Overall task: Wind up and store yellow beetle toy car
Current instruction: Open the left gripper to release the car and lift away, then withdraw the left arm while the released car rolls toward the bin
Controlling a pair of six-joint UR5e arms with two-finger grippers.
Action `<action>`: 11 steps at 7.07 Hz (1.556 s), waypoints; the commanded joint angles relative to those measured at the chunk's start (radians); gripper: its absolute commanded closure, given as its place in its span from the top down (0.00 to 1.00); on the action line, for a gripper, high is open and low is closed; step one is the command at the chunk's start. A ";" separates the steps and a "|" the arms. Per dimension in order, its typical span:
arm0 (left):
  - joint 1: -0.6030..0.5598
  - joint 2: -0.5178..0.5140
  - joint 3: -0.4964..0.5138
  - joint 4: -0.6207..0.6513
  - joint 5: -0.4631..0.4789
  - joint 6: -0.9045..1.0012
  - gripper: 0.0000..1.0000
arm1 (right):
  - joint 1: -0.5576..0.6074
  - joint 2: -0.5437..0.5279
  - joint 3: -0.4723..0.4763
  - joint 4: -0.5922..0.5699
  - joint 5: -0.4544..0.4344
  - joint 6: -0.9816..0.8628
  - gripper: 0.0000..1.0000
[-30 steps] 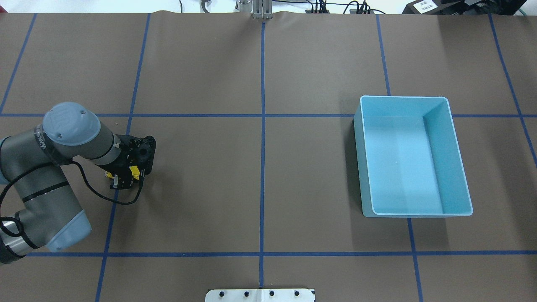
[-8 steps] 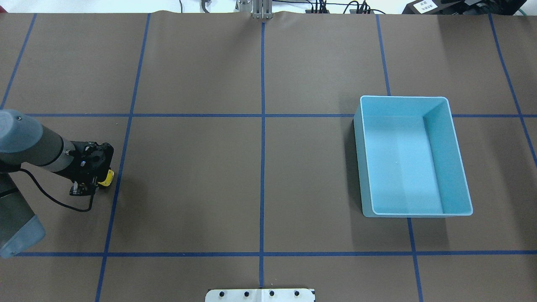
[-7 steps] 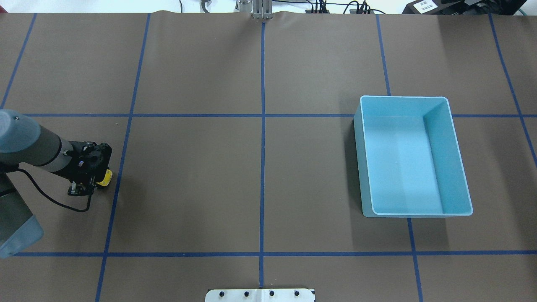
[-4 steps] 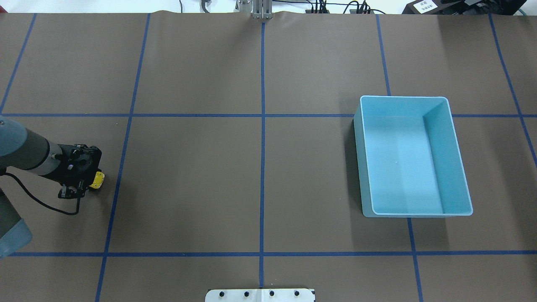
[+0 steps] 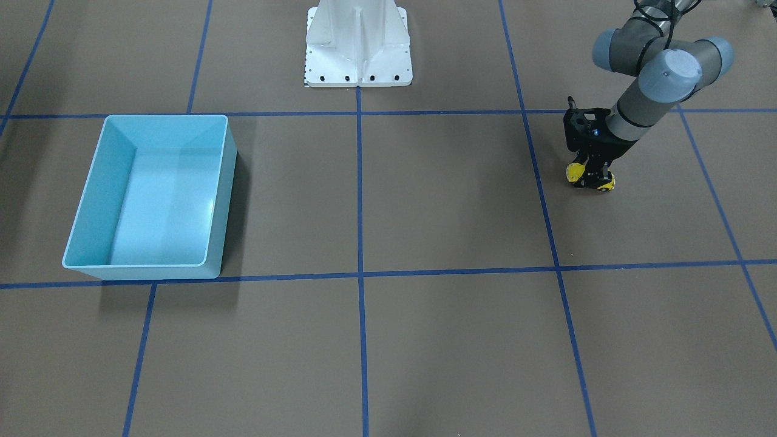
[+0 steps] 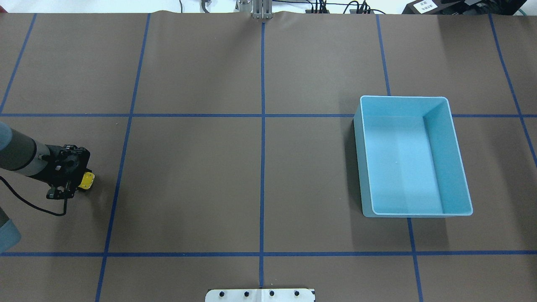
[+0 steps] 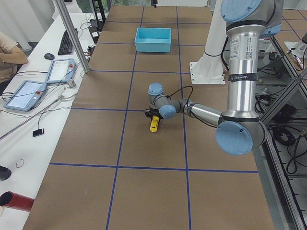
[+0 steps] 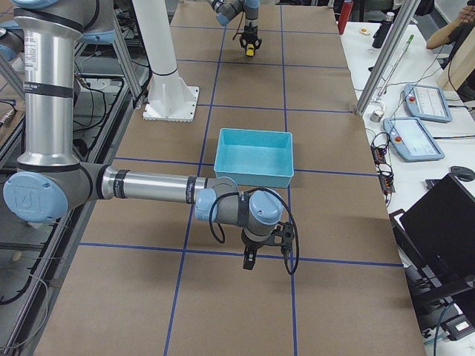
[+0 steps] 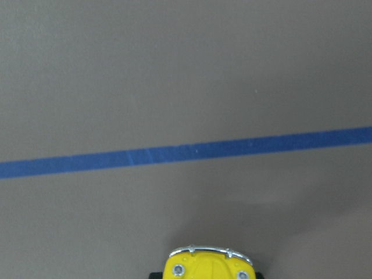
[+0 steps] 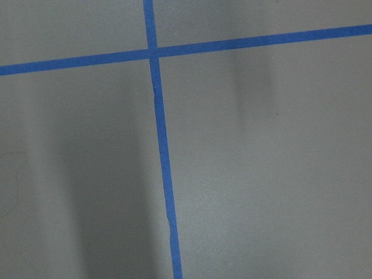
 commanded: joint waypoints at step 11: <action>-0.267 0.081 0.028 0.005 -0.101 -0.077 1.00 | 0.000 0.003 0.002 0.003 0.005 0.000 0.99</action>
